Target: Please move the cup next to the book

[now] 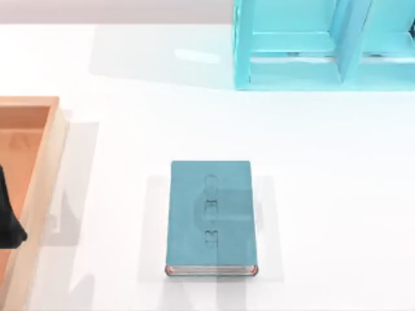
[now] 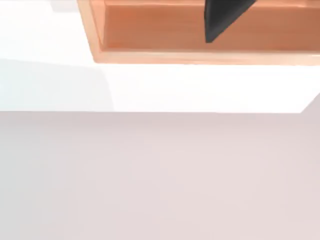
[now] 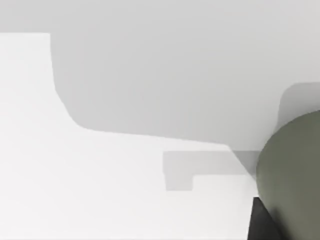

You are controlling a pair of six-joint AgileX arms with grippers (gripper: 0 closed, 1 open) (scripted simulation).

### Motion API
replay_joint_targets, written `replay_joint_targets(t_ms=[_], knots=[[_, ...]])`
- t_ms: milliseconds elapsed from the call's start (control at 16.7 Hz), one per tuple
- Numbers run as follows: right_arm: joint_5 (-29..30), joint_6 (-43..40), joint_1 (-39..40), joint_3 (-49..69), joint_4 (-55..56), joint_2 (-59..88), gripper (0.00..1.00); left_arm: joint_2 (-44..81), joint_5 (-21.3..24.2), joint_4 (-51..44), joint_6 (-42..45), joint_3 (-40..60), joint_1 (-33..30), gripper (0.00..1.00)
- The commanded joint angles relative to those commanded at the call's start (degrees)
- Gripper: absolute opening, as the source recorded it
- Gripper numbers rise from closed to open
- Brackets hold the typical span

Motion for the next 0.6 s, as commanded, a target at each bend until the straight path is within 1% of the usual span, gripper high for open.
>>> replay_joint_targets(t_ms=[600], knots=[[0.0,0.1,0.0,6.2,-9.9,-3.5,0.0,0.0,0.0,0.0,0.0,0.0,0.0,1.0]])
